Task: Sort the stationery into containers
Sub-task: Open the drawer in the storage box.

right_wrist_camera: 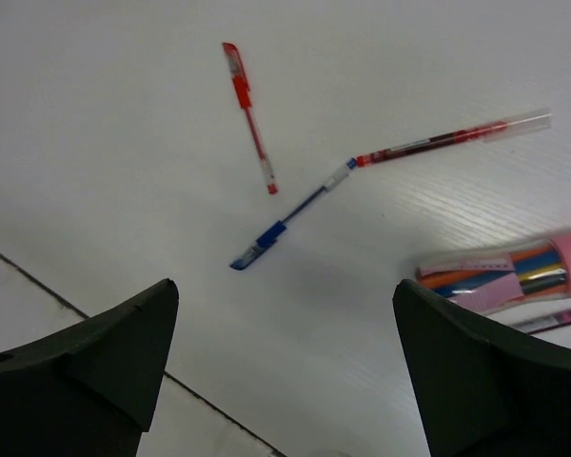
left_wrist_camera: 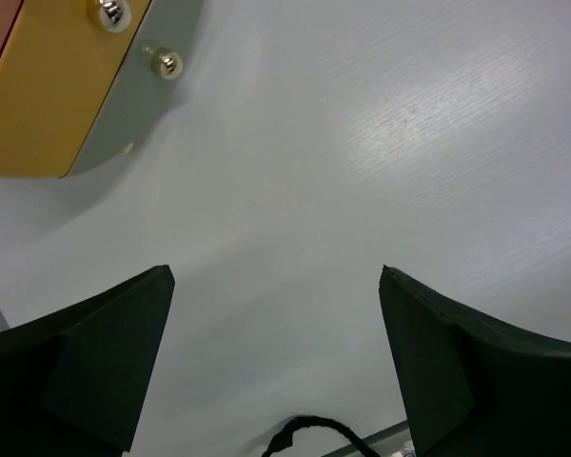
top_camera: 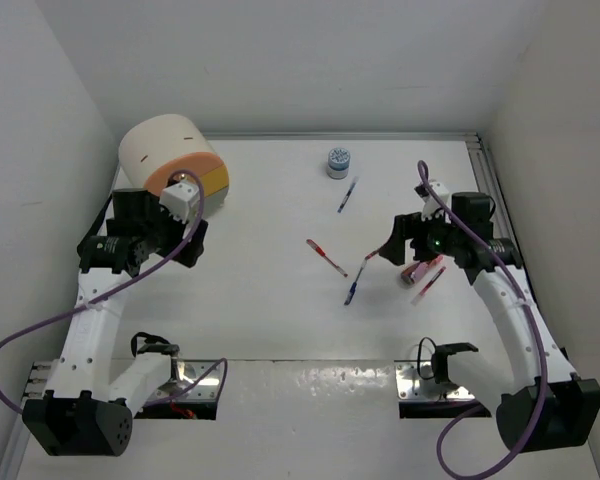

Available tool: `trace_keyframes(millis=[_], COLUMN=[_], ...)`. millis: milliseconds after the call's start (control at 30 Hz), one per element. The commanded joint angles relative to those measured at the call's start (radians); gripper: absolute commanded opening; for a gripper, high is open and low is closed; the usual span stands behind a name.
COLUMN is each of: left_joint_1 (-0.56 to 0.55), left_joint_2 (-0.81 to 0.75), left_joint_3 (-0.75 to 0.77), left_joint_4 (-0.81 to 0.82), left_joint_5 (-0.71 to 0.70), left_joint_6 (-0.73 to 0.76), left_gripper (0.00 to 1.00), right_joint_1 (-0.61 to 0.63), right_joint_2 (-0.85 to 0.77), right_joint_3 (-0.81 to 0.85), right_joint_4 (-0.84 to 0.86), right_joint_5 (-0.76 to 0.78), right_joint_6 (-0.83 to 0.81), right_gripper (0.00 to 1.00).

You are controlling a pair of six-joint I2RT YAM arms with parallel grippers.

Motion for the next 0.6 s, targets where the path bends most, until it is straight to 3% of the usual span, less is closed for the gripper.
trace_keyframes(millis=[0,133,233,267,433,567], left_joint_1=[-0.009,-0.007,-0.006,-0.006,0.034,0.066], left_joint_2=[-0.012,0.048,0.109,0.143,0.253,0.353], left_joint_3=[0.075,0.235,0.367,0.42,0.531,0.545], left_joint_4=[0.001,0.001,0.038,0.059,0.155,0.248], left_joint_5=[0.081,0.06,-0.019,-0.036,-0.098,-0.095], left_joint_6=[0.02,-0.02,-0.073,-0.082,-0.158,-0.205], left_gripper=[0.96,0.95,0.91,0.91,0.89,0.88], right_joint_1=[0.008,0.027,0.086,0.108,0.266,0.347], right_joint_2=[0.03,0.124,0.24,0.265,0.468,0.708], right_joint_3=[0.043,0.098,0.152,0.146,0.183,0.336], right_joint_4=[0.101,0.235,0.361,0.415,0.724,0.889], right_joint_5=[-0.123,-0.248,-0.305,-0.302,-0.198,-0.163], right_joint_6=[0.146,0.276,0.458,0.571,0.805,1.045], right_gripper=[0.92,0.89,0.76,0.72,0.62,0.52])
